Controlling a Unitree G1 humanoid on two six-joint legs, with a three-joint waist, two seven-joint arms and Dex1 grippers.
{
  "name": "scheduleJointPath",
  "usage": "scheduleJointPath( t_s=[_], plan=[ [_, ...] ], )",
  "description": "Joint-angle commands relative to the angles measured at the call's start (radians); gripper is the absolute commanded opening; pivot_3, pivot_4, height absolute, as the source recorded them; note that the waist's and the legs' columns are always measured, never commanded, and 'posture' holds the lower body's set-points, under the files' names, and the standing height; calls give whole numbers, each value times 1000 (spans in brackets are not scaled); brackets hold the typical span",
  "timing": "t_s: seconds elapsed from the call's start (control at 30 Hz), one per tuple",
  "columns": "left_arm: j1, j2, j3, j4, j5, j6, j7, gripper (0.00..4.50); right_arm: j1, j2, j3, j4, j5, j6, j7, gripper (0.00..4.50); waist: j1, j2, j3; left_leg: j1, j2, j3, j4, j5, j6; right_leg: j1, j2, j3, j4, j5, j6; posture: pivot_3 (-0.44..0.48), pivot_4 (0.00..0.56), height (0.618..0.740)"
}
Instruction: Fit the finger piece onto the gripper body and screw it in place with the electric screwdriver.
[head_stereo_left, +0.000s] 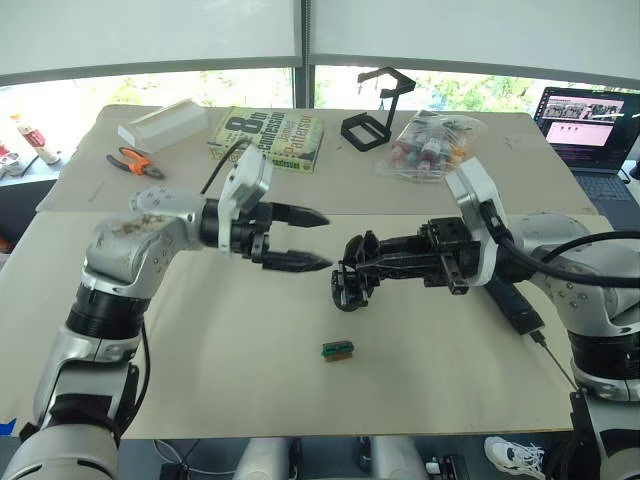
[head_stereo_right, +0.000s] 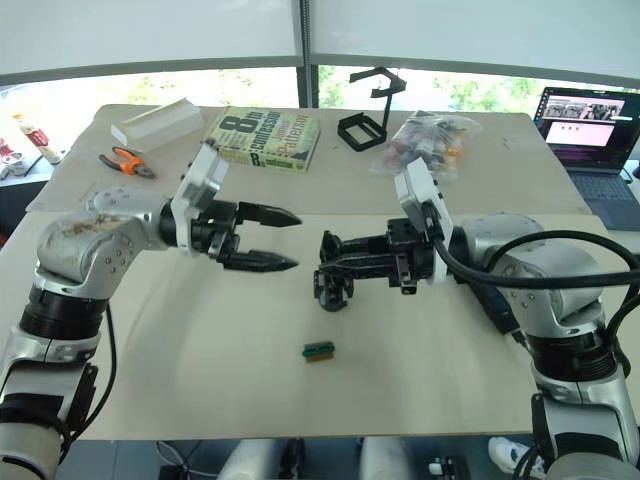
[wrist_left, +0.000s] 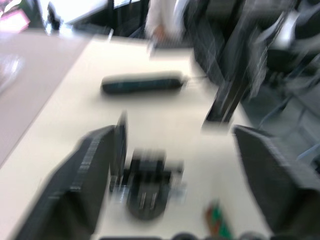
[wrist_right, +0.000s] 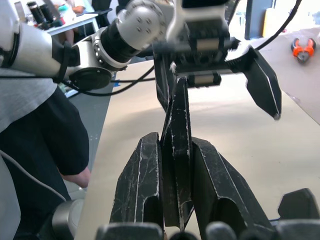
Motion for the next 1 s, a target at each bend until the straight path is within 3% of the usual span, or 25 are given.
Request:
scheduleJointPath(
  t_s=[0.03,0.27,0.57,1.0],
  plan=[
    [55,-29,-56,97,152,-260,-24,4500,13,15,12,-6,-45,-74,22,389,4,0,0,0,0,0,0,0,0,0,0,0,0,0,0,0,150,740],
    [34,-226,-147,403,321,-510,24,4500,36,8,22,21,-88,-93,33,389,22,0,0,-1,-1,-1,2,-1,1,1,0,-1,0,1,-2,0,150,740],
    [-59,-394,-142,663,387,-582,78,4500,74,12,6,-15,-85,-76,9,389,12,0,0,-3,1,0,3,-2,4,-1,0,-1,0,1,-1,0,150,740],
    [-59,-450,-123,671,382,-546,81,4500,91,10,4,-24,-90,-79,-15,389,13,0,0,-4,2,-1,5,-3,5,-1,-1,-1,0,1,-1,0,150,740]
  ],
)
